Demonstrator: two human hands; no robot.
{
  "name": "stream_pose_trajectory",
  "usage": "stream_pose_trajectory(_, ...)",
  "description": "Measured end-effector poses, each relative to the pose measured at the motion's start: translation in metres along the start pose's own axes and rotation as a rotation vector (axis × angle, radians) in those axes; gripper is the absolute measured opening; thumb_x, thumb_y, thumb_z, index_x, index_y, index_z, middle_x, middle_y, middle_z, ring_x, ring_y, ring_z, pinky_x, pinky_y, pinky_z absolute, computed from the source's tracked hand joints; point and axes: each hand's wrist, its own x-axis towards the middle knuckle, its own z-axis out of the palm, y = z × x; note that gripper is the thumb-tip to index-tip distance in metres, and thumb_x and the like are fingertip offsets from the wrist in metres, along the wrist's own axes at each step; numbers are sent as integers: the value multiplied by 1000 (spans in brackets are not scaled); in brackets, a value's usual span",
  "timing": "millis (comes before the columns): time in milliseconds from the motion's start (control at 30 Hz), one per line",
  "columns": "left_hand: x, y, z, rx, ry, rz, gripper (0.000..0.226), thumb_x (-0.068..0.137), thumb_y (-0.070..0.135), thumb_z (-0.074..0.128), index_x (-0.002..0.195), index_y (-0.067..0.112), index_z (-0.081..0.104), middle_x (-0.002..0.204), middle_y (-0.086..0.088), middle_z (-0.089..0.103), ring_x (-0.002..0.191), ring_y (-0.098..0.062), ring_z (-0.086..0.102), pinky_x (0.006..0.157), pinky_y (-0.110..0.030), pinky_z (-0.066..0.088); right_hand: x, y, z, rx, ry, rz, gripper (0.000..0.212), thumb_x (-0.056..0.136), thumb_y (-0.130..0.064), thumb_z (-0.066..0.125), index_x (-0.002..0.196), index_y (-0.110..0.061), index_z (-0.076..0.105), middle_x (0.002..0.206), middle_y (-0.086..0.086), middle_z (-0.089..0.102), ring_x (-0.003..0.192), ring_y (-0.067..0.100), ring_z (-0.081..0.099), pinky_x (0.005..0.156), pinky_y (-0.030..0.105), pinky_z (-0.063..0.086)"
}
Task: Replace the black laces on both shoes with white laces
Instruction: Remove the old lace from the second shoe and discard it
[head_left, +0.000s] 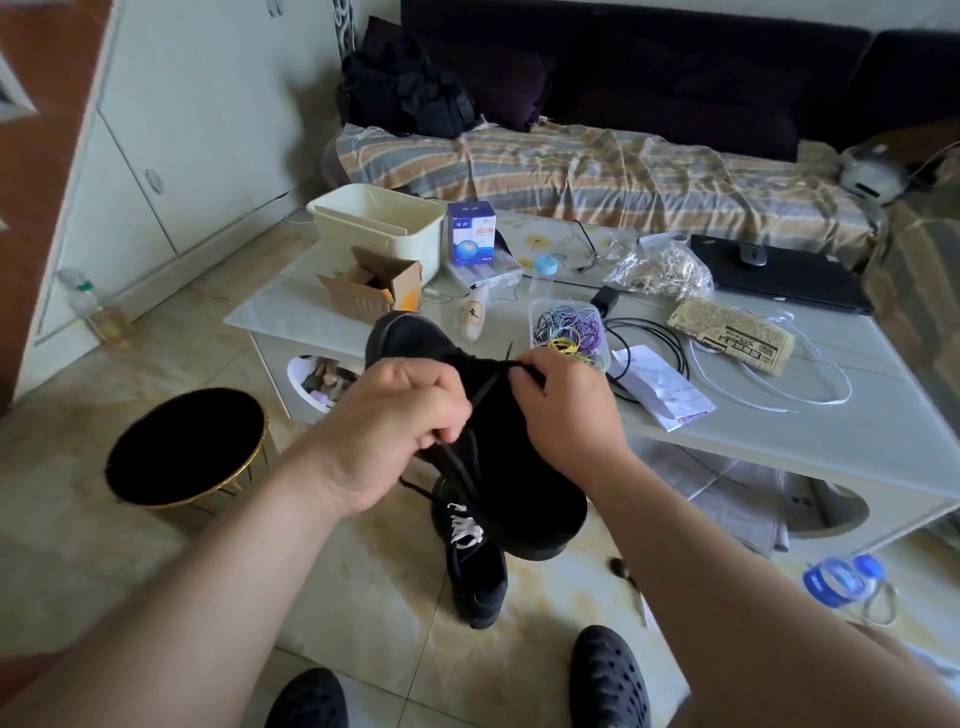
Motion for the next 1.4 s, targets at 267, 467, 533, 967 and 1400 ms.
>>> stream_pose_trajectory(267,4,-7,-38,739,-86,-350,31,68,41,61,56,16,47,61,-6,47,59,-22,41,60,-35,33,4,2,-11,60,26,158,21,103,-35,53,104,-23,70,83,-2,68,83,24,62,68,34,45)
stream_pose_trajectory(467,5,-5,-18,751,455,-238,35,93,58,56,87,24,53,73,5,62,63,-13,65,69,-37,55,-5,-13,-4,271,81,110,14,102,-29,57,102,-22,69,85,-8,69,81,13,62,72,32,48)
stream_pose_trajectory(533,5,3,-4,635,480,-251,45,86,67,59,88,23,49,69,2,56,74,-21,63,71,-39,52,-10,-18,3,311,94,75,12,103,-27,57,100,-21,67,85,-9,68,81,10,60,73,31,48)
stream_pose_trajectory(967,5,-6,-27,865,745,69,12,92,32,74,87,25,65,75,15,67,74,-13,66,77,-41,57,-2,-6,8,415,-126,324,11,93,-20,59,85,-25,65,74,-3,68,69,21,64,69,47,59)
stream_pose_trajectory(1400,4,-12,10,876,640,91,24,87,30,80,72,22,62,56,17,61,68,0,62,70,-3,38,-9,-26,19,-135,167,-383,25,84,-22,69,108,-16,72,100,2,68,85,35,62,77,44,54)
